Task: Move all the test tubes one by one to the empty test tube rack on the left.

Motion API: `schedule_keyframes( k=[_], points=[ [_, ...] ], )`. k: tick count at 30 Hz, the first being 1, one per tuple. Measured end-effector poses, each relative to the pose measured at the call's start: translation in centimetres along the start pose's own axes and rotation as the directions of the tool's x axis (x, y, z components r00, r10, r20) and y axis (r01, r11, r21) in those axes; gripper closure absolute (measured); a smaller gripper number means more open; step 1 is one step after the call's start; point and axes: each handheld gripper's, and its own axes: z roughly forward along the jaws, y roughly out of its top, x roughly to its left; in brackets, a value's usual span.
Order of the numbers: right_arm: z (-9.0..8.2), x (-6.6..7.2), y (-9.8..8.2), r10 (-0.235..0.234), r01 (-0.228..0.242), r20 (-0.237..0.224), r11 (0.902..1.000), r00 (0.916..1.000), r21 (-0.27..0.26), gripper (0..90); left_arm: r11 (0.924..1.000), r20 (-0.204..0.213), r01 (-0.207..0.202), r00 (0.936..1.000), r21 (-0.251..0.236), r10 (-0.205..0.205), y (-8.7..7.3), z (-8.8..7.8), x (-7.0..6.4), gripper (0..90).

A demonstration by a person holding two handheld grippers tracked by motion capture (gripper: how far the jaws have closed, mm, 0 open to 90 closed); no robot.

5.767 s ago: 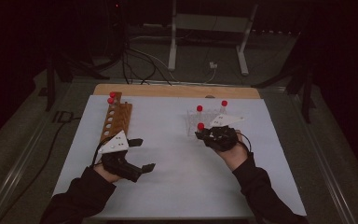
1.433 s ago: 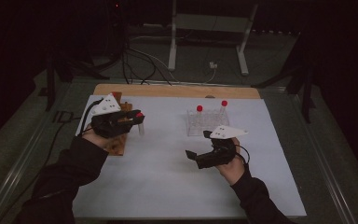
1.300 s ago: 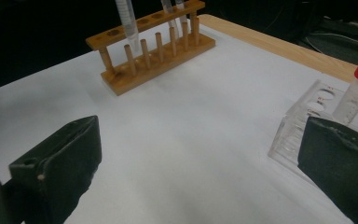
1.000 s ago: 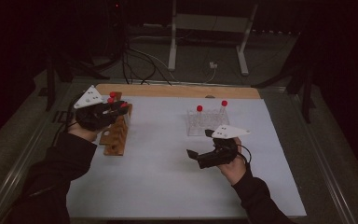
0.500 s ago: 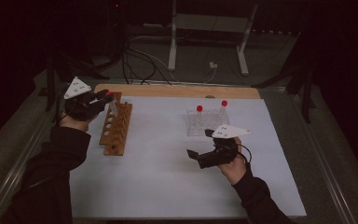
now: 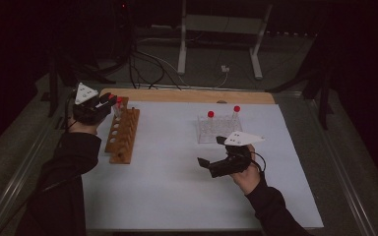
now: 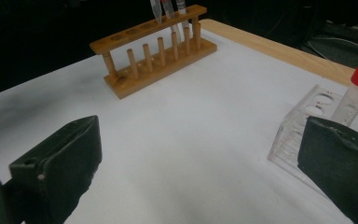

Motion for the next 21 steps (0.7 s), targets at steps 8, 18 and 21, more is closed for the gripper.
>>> schedule_keyframes(
  k=[8,18,21],
  points=[
    [-0.1,0.0,0.1,0.0,0.0,-0.002,1.0,1.0,-0.004,0.0,0.9985,-0.024,0.04,0.9989,0.037,-0.039,-1.8,1.3,0.4,72.0],
    [-0.2,-0.1,0.1,0.001,-0.001,0.001,1.0,1.0,-0.007,0.0,0.9948,-0.023,0.062,0.9979,0.08,-0.061,-3.8,2.8,0.0,72.0],
    [-0.2,-0.1,0.1,0.0,0.0,0.002,1.0,1.0,-0.006,0.0,0.9953,-0.023,0.064,0.9978,0.073,-0.062,-4.0,2.8,-0.1,71.9]
  ],
)
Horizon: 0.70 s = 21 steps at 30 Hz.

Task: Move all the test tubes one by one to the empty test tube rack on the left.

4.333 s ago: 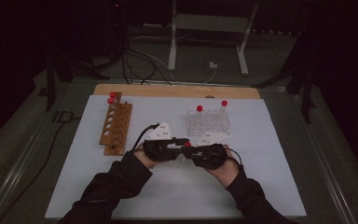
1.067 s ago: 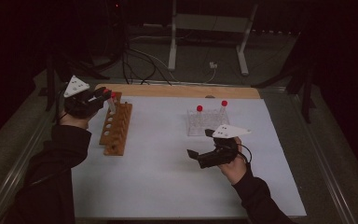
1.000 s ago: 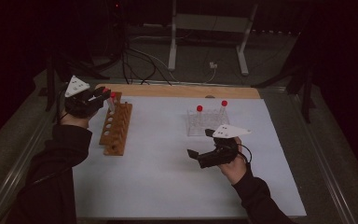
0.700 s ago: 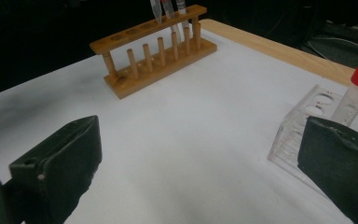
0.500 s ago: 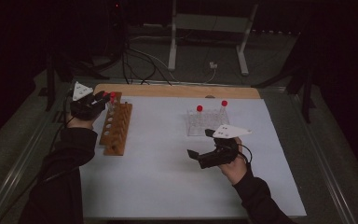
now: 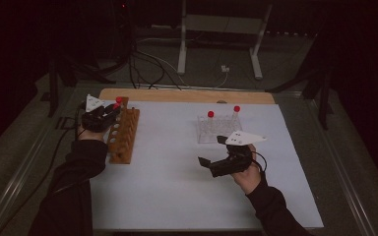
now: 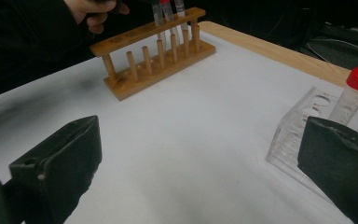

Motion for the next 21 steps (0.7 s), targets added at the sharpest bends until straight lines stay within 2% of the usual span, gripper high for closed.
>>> schedule_keyframes(
  k=[9,15,19,21],
  points=[
    [0.0,0.0,0.0,-0.001,0.001,0.0,1.0,1.0,0.003,0.0,0.9996,-0.01,-0.008,0.9999,0.029,0.008,0.1,-0.2,0.2,71.8],
    [0.0,0.0,0.1,0.002,-0.002,-0.002,1.0,1.0,0.003,0.0,0.9977,0.003,-0.004,1.0,0.068,0.004,0.7,-0.3,0.4,71.9],
    [0.1,0.0,0.0,0.001,-0.001,-0.001,1.0,1.0,0.01,0.0,0.9959,0.01,0.003,0.9999,0.09,-0.003,1.0,-0.2,0.7,71.8],
    [0.1,0.0,0.0,0.003,-0.003,-0.003,0.9999,1.0,0.011,0.0,0.9957,0.008,0.021,0.9997,0.09,-0.022,1.0,-0.2,0.8,71.6]
  ],
)
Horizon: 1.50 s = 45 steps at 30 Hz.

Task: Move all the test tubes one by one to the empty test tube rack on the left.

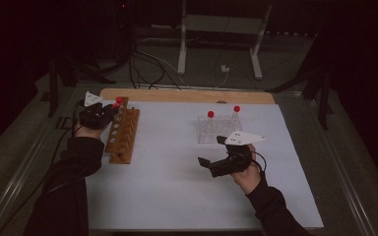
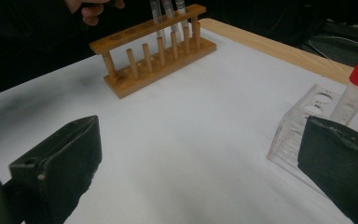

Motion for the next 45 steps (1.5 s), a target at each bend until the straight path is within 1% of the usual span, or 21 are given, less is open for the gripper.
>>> schedule_keyframes(
  k=[5,9,13,17,20,22,24,28,31,33,34,35,36,37,38,39,40,41,42,44,45],
  points=[
    [-0.1,0.0,0.1,0.001,-0.001,0.003,1.0,1.0,-0.004,0.0,1.0,0.002,0.003,1.0,0.004,-0.003,-0.2,-0.1,0.0,70.9],
    [-0.1,0.0,0.1,0.0,0.0,0.003,1.0,1.0,-0.005,0.0,0.9996,-0.008,-0.008,0.9999,0.027,0.009,-0.3,0.0,-0.2,70.4],
    [-0.2,-0.1,0.1,0.002,-0.002,0.004,1.0,1.0,-0.005,0.0,0.9994,-0.006,-0.02,0.9998,0.027,0.021,-0.2,-0.1,-0.3,69.8],
    [-0.2,-0.2,0.1,0.002,-0.002,0.005,1.0,1.0,-0.003,0.0,0.9997,-0.001,0.0,1.0,0.024,0.0,0.0,-0.4,-0.4,58.7],
    [-0.3,-0.2,0.1,0.002,-0.002,0.006,1.0,1.0,-0.004,0.0,0.9998,0.014,0.012,0.9998,0.014,-0.012,0.2,-1.0,-0.6,47.5],
    [-0.4,-0.2,0.2,0.001,-0.001,0.007,1.0,1.0,-0.007,0.0,0.9997,0.037,0.024,0.999,0.0,-0.024,0.3,-1.6,-0.6,40.3],
    [-0.5,-0.2,0.2,0.0,0.0,0.011,0.9999,0.9999,-0.013,0.0,0.9996,0.059,0.026,0.9979,-0.012,-0.026,0.4,-2.3,-0.7,33.1],
    [-0.7,-0.5,0.3,0.003,-0.002,0.021,0.9998,0.9998,-0.022,0.0,0.9995,0.094,0.006,0.9956,-0.03,-0.003,0.3,-3.8,-1.4,16.0],
    [-0.9,-0.8,0.4,0.006,-0.005,0.027,0.9994,0.9996,-0.033,0.0,0.9984,0.146,0.004,0.9893,-0.056,0.004,-0.1,-4.9,-2.2,8.5],
    [-0.9,-1.1,0.5,0.013,-0.011,0.032,0.9991,0.9994,-0.04,0.0,0.9976,0.194,-0.015,0.9806,-0.068,0.028,-0.4,-5.6,-2.9,5.0],
    [-1.0,-1.3,0.5,0.016,-0.015,0.035,0.9989,0.9993,-0.045,0.0,0.9972,0.204,-0.029,0.978,-0.07,0.042,-0.6,-5.9,-3.3,3.7],
    [-1.0,-1.6,0.6,0.018,-0.016,0.041,0.9987,0.999,-0.048,0.0,0.9963,0.223,-0.038,0.9733,-0.078,0.054,-0.8,-6.3,-3.7,3.6],
    [-0.9,-1.8,0.6,0.02,-0.018,0.042,0.9985,0.9989,-0.052,0.0,0.9953,0.229,-0.047,0.9712,-0.084,0.066,-1.0,-6.5,-4.1,3.6],
    [-0.9,-2.0,0.7,0.026,-0.023,0.05,0.9984,0.9984,-0.052,0.0,0.9947,0.246,-0.052,0.9667,-0.089,0.072,-1.2,-6.8,-4.5,3.6],
    [-0.8,-2.2,0.7,0.026,-0.022,0.06,0.9983,0.9978,-0.054,0.0,0.9941,0.273,-0.051,0.9591,-0.096,0.075,-1.4,-7.1,-4.9,3.4],
    [-0.6,-2.4,0.8,0.026,-0.023,0.068,0.9982,0.9973,-0.055,0.0,0.9927,0.276,-0.062,0.9569,-0.103,0.089,-1.6,-7.4,-5.4,2.9],
    [-0.5,-2.6,0.9,0.02,-0.015,0.084,0.9984,0.9962,-0.054,0.0,0.9915,0.296,-0.069,0.9502,-0.11,0.099,-1.8,-7.6,-5.8,2.9],
    [-0.3,-2.8,0.9,0.016,-0.01,0.11,0.9986,0.9938,-0.053,0.0,0.9911,0.321,-0.072,0.9413,-0.112,0.104,-2.0,-7.8,-6.2,2.9],
    [-0.1,-2.9,1.0,0.014,-0.007,0.126,0.9985,0.992,-0.053,0.0,0.9898,0.326,-0.083,0.9382,-0.116,0.117,-2.3,-8.0,-6.7,2.9],
    [0.4,-3.3,1.2,0.008,-0.002,0.149,0.9992,0.9888,-0.039,0.0,0.9892,0.369,-0.092,0.9207,-0.114,0.128,-2.7,-8.3,-7.5,2.9],
    [0.7,-3.5,1.2,0.012,-0.006,0.164,0.9991,0.9863,-0.041,0.0,0.9878,0.369,-0.103,0.9189,-0.117,0.139,-3.0,-8.4,-8.0,2.9]
  ],
)
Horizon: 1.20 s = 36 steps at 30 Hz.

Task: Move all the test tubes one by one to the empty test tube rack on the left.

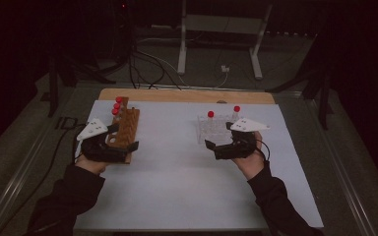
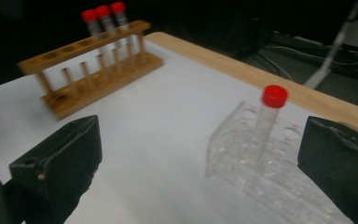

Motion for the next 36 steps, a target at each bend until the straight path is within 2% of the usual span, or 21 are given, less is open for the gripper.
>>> schedule_keyframes(
  k=[2,3,5,6,8,11,12,13,15,20,26,30,36],
  points=[
    [0.6,-0.4,0.0,0.002,-0.002,0.001,1.0,1.0,0.007,0.0,0.9999,0.035,-0.01,0.9993,0.007,0.01,-0.4,0.2,-0.9,2.9],
    [1.0,-0.6,0.0,0.004,-0.004,0.019,0.9999,0.9998,0.014,0.0,0.9997,0.038,-0.022,0.9991,0.012,0.022,-0.6,0.4,-1.4,2.9],
    [1.8,-1.1,0.0,0.011,-0.012,0.027,0.9993,0.9996,0.035,0.0,0.9992,0.074,-0.033,0.9968,0.023,0.031,-1.0,0.7,-2.2,2.9],
    [2.2,-1.3,-0.1,0.015,-0.017,0.038,0.999,0.9992,0.041,0.0,0.9987,0.074,-0.043,0.9964,0.026,0.041,-1.2,0.9,-2.7,2.9],
    [2.8,-1.8,-0.3,0.023,-0.025,0.045,0.9984,0.9987,0.052,5.2,0.998,0.101,-0.053,0.9936,0.033,0.05,-1.7,1.2,-3.3,2.9],
    [3.8,-2.4,-0.5,0.035,-0.04,0.064,0.9965,0.9974,0.074,6.5,0.9968,0.119,-0.065,0.9912,0.046,0.059,-2.2,1.7,-4.1,2.9],
    [4.1,-2.6,-0.6,0.039,-0.044,0.069,0.9959,0.9968,0.079,10.1,0.9963,0.121,-0.068,0.9908,0.052,0.061,-2.3,1.8,-4.2,2.9],
    [4.3,-2.7,-0.7,0.04,-0.045,0.075,0.9959,0.9964,0.078,15.7,0.996,0.133,-0.068,0.9893,0.057,0.06,-2.4,1.9,-4.3,2.9],
    [4.9,-3.1,-0.8,0.045,-0.052,0.086,0.9947,0.9953,0.089,16.3,0.9956,0.131,-0.071,0.9894,0.061,0.063,-2.6,2.1,-4.6,2.9],
    [6.1,-3.7,-1.0,0.041,-0.054,0.115,0.9917,0.9926,0.116,30.7,0.9947,0.141,-0.077,0.9878,0.068,0.067,-2.7,2.2,-4.8,2.9],
    [7.7,-4.3,-1.1,0.034,-0.059,0.158,0.986,0.9869,0.156,41.1,0.9936,0.146,-0.08,0.9869,0.079,0.068,-2.9,2.3,-4.8,2.9],
    [8.5,-4.6,-1.0,0.05,-0.076,0.157,0.9829,0.9864,0.168,48.1,0.9936,0.151,-0.081,0.9861,0.079,0.068,-2.8,2.3,-4.9,2.9],
    [9.3,-4.9,-1.1,0.061,-0.095,0.183,0.978,0.9813,0.185,58.1,0.994,0.161,-0.076,0.9849,0.079,0.063,-2.8,2.3,-4.8,2.9]
  ],
)
